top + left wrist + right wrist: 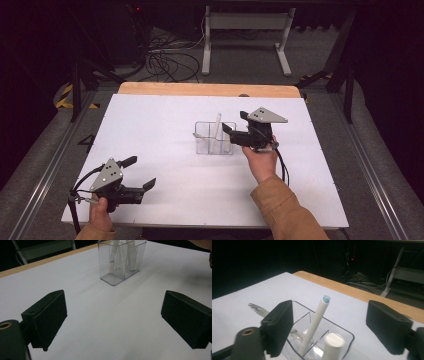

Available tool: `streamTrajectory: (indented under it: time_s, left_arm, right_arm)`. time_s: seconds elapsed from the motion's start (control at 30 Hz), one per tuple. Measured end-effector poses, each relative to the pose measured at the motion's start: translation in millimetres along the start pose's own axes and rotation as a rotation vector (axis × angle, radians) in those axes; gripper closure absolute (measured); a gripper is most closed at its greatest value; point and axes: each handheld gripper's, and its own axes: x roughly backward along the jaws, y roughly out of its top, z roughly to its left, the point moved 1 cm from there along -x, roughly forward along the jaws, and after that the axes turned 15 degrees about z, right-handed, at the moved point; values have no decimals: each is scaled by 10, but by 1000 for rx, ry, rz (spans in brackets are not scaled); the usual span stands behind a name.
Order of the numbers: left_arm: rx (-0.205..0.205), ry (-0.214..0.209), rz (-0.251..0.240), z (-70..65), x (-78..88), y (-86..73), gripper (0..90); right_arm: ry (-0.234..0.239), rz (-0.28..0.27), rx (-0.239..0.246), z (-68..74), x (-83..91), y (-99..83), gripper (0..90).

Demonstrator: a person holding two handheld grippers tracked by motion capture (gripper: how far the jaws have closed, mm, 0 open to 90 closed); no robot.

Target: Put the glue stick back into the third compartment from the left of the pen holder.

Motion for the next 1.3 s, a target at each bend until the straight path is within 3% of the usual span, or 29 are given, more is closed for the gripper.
streamTrajectory:
  time_s: [0.33, 0.73, 1.13, 1.3]
  left_arm:
    - [1, 1, -1, -5, -6, 7, 73]
    - [2, 3, -5, -10, 2, 13, 72]
    - [7, 4, -14, -28, 4, 16, 71]
    - [4, 7, -19, -26, 17, 16, 71]
  right_arm:
    - [1, 2, 42, 28, 133, -6, 153]
    - [25, -23, 94, 55, 439, -28, 126]
    - [89, -17, 136, 44, 690, -213, 70]
    - [109, 12, 154, 12, 758, -337, 38]
